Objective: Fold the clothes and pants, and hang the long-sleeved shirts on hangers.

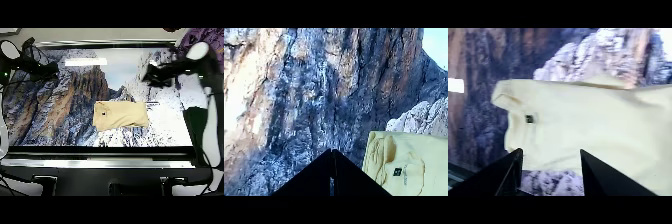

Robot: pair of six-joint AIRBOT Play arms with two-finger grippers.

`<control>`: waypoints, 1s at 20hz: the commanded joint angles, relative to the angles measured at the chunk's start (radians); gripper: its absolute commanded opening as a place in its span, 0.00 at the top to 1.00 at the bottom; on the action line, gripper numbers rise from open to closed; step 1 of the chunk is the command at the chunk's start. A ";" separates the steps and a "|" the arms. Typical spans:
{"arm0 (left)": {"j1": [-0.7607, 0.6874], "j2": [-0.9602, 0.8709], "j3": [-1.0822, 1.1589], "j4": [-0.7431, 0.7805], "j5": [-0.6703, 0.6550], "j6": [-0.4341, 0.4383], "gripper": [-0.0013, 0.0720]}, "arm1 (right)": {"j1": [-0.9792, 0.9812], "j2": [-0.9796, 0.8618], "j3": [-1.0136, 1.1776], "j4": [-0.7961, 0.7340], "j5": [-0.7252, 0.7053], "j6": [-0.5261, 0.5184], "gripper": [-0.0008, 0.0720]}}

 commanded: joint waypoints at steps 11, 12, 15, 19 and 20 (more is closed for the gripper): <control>0.000 0.006 -0.001 0.003 0.000 0.008 0.96 | -0.330 -0.108 -0.642 0.352 -0.124 -0.561 0.35; 0.000 0.006 -0.001 0.003 0.000 0.008 0.96 | -0.310 -0.131 -0.642 0.360 -0.140 -0.569 0.35; 0.000 0.006 -0.001 0.003 0.000 0.008 0.96 | -0.243 -0.176 -0.642 0.366 -0.198 -0.574 0.35; 0.000 0.005 -0.001 0.003 0.001 0.008 0.96 | -0.167 -0.198 -0.642 0.377 -0.242 -0.573 0.53; 0.000 0.005 -0.001 0.003 0.001 0.008 0.96 | -0.156 -0.198 -0.640 0.381 -0.246 -0.573 0.68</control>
